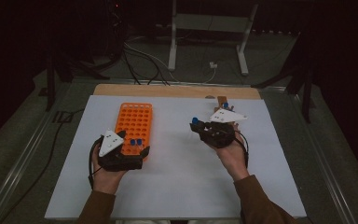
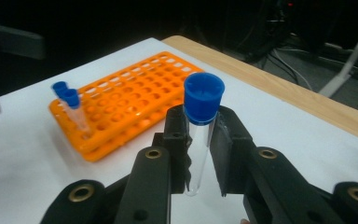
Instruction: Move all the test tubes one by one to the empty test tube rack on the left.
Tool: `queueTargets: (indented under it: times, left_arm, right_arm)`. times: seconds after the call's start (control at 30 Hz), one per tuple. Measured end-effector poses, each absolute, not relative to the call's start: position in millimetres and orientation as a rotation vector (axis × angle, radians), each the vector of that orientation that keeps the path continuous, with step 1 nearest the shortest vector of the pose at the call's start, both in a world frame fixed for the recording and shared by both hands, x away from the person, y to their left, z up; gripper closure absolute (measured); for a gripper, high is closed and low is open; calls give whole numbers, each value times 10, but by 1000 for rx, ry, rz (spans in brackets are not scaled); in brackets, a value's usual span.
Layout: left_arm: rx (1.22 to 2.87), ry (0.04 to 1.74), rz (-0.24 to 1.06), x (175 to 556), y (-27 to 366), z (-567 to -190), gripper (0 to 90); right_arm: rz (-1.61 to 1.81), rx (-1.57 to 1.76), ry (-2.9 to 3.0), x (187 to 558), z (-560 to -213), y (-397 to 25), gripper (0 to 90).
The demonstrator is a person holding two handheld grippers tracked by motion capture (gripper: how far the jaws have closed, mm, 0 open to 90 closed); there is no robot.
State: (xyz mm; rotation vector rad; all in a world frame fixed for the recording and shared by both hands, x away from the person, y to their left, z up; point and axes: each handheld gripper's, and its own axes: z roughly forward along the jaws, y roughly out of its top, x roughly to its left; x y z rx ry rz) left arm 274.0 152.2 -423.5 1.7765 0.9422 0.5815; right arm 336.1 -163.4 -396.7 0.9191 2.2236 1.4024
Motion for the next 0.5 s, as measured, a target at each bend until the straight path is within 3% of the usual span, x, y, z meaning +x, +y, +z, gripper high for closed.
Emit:
queueTargets:
  times: [0.5]
  left_arm:
    - [1889, 845, 498, 2853, 991, -4232, 76]
  right_arm:
    - [1432, 824, 2295, 3243, -3964, -1318, 767]
